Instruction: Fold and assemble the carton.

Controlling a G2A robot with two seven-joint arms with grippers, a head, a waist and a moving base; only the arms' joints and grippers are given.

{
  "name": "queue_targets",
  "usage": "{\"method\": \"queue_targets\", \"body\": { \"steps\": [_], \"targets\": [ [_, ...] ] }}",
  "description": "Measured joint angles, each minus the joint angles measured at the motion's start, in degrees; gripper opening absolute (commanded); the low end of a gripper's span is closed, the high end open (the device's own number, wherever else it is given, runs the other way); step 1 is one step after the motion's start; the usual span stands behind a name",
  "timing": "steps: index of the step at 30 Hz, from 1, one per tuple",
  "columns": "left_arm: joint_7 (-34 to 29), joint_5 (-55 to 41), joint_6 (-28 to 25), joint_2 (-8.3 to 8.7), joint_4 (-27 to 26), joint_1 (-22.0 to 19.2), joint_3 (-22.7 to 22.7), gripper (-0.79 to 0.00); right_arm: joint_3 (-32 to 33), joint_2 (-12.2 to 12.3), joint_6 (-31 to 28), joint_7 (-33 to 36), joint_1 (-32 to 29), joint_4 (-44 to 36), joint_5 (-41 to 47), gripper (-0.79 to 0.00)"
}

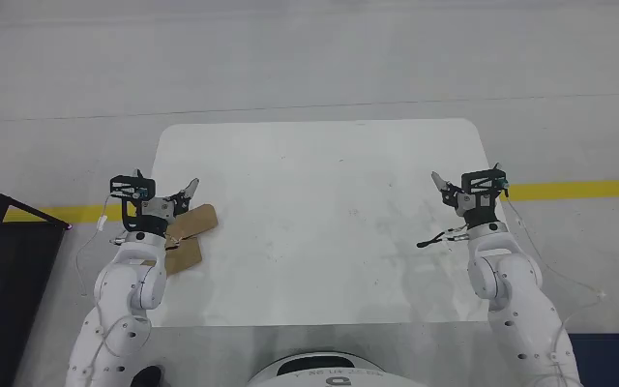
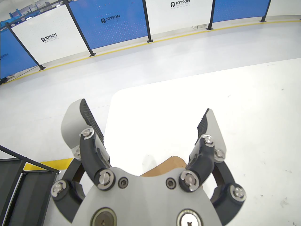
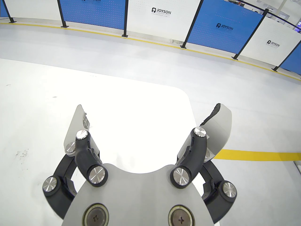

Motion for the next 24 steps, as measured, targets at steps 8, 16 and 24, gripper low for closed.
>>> {"method": "queue_targets", "body": {
  "steps": [8,16,24],
  "targets": [
    [-3.8,0.1,-0.3,0.20,0.4,1.0,-4.3,0.000,0.0,0.0,0.0,0.0,0.0,0.0,0.0,0.000],
    [-29.3,-21.4,-17.0,2.34,2.9,2.9,-22.8,0.000,0.0,0.0,0.0,0.0,0.0,0.0,0.0,0.000],
    [-48.1,-32.4,-28.3,4.61,11.2,1.9,-33.6,0.000,0.0,0.0,0.0,0.0,0.0,0.0,0.0,0.000]
  ]
}}
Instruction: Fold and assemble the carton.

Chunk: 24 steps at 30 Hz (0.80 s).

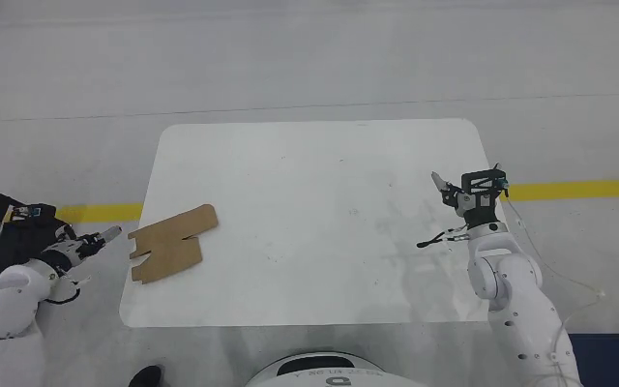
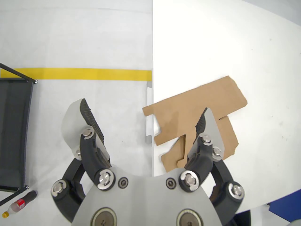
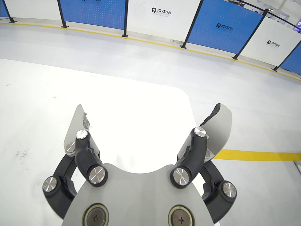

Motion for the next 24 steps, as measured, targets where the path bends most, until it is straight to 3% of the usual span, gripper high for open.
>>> {"method": "queue_targets", "body": {
  "steps": [4,8,12,15,17,24],
  "targets": [
    [-6.8,-6.0,-7.3,1.24,7.5,-0.9,-2.2,-0.018,0.0,0.0,0.0,0.0,0.0,0.0,0.0,0.000],
    [-14.9,-11.5,-11.0,2.65,15.5,-3.5,-2.7,-0.074,0.0,0.0,0.0,0.0,0.0,0.0,0.0,0.000],
    [-17.6,-13.7,-10.4,3.68,21.5,-6.6,-1.4,-0.228,0.0,0.0,0.0,0.0,0.0,0.0,0.0,0.000],
    [-18.5,-17.6,-9.4,4.46,23.9,-7.6,0.9,-0.277,0.0,0.0,0.0,0.0,0.0,0.0,0.0,0.000],
    [-19.4,-21.0,-8.5,5.12,25.3,-8.2,2.6,-0.385,0.0,0.0,0.0,0.0,0.0,0.0,0.0,0.000],
    [-21.4,-29.4,-6.5,7.64,28.5,-9.8,7.4,-0.400,0.0,0.0,0.0,0.0,0.0,0.0,0.0,0.000]
  ]
}}
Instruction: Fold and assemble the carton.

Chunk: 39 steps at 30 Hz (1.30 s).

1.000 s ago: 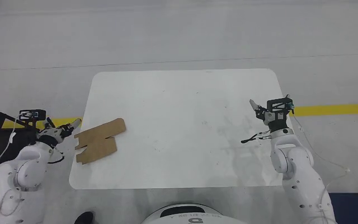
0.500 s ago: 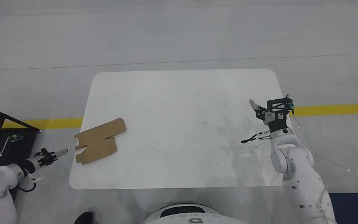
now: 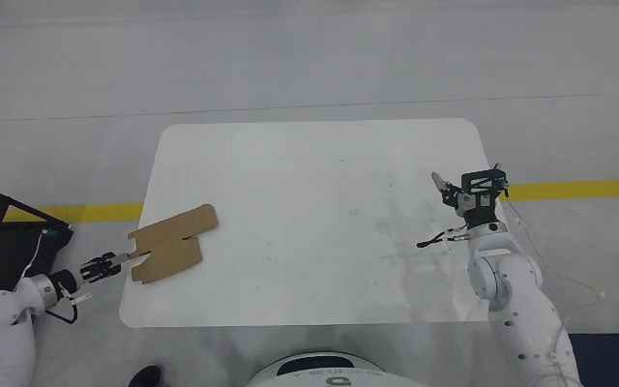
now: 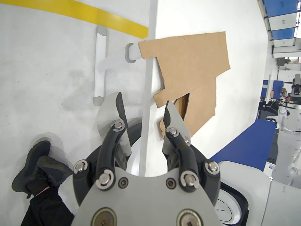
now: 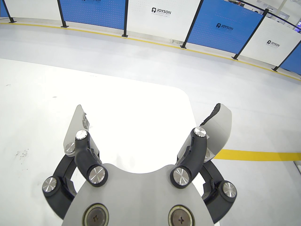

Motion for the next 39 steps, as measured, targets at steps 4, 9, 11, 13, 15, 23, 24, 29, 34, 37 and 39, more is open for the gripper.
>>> {"method": "queue_targets", "body": {
  "steps": [4,9,11,13,15,23,24,29,34,37,39],
  "targets": [
    [-1.1,-5.9,1.0,1.43,0.9,-0.2,1.9,-0.453,0.0,0.0,0.0,0.0,0.0,0.0,0.0,0.000],
    [-2.0,-11.2,2.0,3.22,0.6,0.4,4.5,-0.468,0.0,0.0,0.0,0.0,0.0,0.0,0.0,0.000],
    [-2.0,-12.5,2.0,3.78,0.9,0.5,5.3,-0.474,0.0,0.0,0.0,0.0,0.0,0.0,0.0,0.000],
    [-1.9,-13.5,1.9,4.40,1.2,0.6,6.3,-0.474,0.0,0.0,0.0,0.0,0.0,0.0,0.0,0.000],
    [-1.5,-13.8,1.5,4.88,1.5,0.7,7.2,-0.474,0.0,0.0,0.0,0.0,0.0,0.0,0.0,0.000],
    [0.2,-13.7,-0.2,6.69,3.5,0.0,9.7,-0.489,0.0,0.0,0.0,0.0,0.0,0.0,0.0,0.000],
    [0.3,-13.8,-0.3,6.82,3.7,-0.1,10.0,-0.493,0.0,0.0,0.0,0.0,0.0,0.0,0.0,0.000],
    [0.6,-13.9,-0.6,7.34,4.7,-1.4,11.9,-0.514,0.0,0.0,0.0,0.0,0.0,0.0,0.0,0.000],
    [1.4,-12.3,-1.4,7.63,5.7,-2.8,13.8,-0.533,0.0,0.0,0.0,0.0,0.0,0.0,0.0,0.000],
    [1.7,-12.0,-1.6,7.75,6.4,-3.5,14.4,-0.557,0.0,0.0,0.0,0.0,0.0,0.0,0.0,0.000],
    [1.9,-11.8,-1.6,7.85,6.8,-3.8,14.6,-0.603,0.0,0.0,0.0,0.0,0.0,0.0,0.0,0.000]
  ]
}}
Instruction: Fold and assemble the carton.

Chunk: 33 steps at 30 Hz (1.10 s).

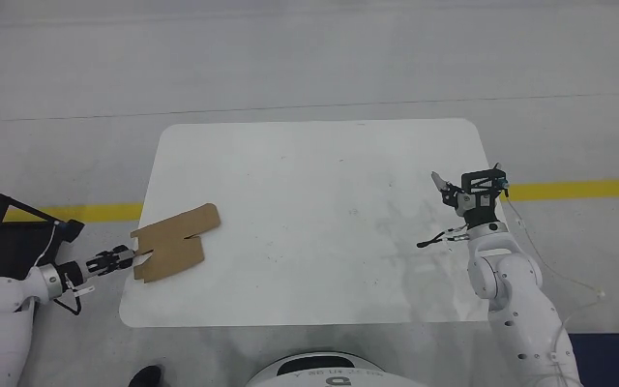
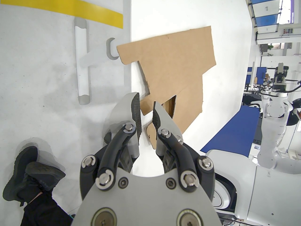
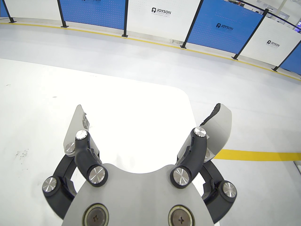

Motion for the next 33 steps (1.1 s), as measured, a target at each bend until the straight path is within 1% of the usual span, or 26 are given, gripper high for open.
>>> {"method": "queue_targets", "body": {
  "steps": [3,4,5,11,12,13,14,15,16,17,20,21,25,27,29,32,33],
  "targets": [
    [0.5,0.0,0.1,0.15,0.4,-0.5,0.2,-0.699,0.0,0.0,0.0,0.0,0.0,0.0,0.0,0.000],
    [0.6,-0.2,0.1,0.19,0.5,-0.7,0.3,-0.773,0.0,0.0,0.0,0.0,0.0,0.0,0.0,0.000],
    [0.8,-0.5,0.2,0.20,0.5,-0.9,0.3,-0.785,0.0,0.0,0.0,0.0,0.0,0.0,0.0,0.000],
    [-0.1,-3.4,1.5,0.11,-0.1,-2.7,2.0,-0.785,0.0,0.0,0.0,0.0,0.0,0.0,0.0,0.000],
    [-0.5,-3.3,1.2,0.11,-0.2,-2.9,2.4,-0.770,0.0,0.0,0.0,0.0,0.0,0.0,0.0,0.000],
    [-0.7,-3.2,1.0,0.15,-0.1,-3.1,2.7,-0.720,0.0,0.0,0.0,0.0,0.0,0.0,0.0,0.000],
    [-0.7,-3.2,0.8,0.18,0.1,-3.3,2.8,-0.616,0.0,0.0,0.0,0.0,0.0,0.0,0.0,0.000],
    [-0.9,-3.4,0.7,0.24,0.5,-3.5,2.9,-0.542,0.0,0.0,0.0,0.0,0.0,0.0,0.0,0.000],
    [-1.0,-3.6,0.7,0.31,0.8,-3.6,2.8,-0.486,0.0,0.0,0.0,0.0,0.0,0.0,0.0,0.000],
    [-1.0,-3.7,0.8,0.40,1.2,-3.7,2.8,-0.456,0.0,0.0,0.0,0.0,0.0,0.0,0.0,0.000],
    [-0.9,-4.0,0.7,0.93,1.7,-3.3,2.2,-0.397,0.0,0.0,0.0,0.0,0.0,0.0,0.0,0.000],
    [-0.8,-4.2,0.6,1.12,1.7,-2.9,1.9,-0.357,0.0,0.0,0.0,0.0,0.0,0.0,0.0,0.000],
    [-0.5,-6.0,0.3,1.96,0.1,-0.4,0.9,-0.240,0.0,0.0,0.0,0.0,0.0,0.0,0.0,0.000],
    [-0.6,-6.8,0.3,2.27,-0.9,0.7,0.9,-0.237,0.0,0.0,0.0,0.0,0.0,0.0,0.0,0.000],
    [-0.8,-7.7,0.5,2.50,-1.7,1.5,1.2,-0.256,0.0,0.0,0.0,0.0,0.0,0.0,0.0,0.000],
    [-1.5,-9.2,1.2,2.64,-2.1,1.4,2.4,-0.280,0.0,0.0,0.0,0.0,0.0,0.0,0.0,0.000],
    [-1.7,-9.5,1.5,2.67,-2.2,1.1,3.0,-0.305,0.0,0.0,0.0,0.0,0.0,0.0,0.0,0.000]
  ]
}}
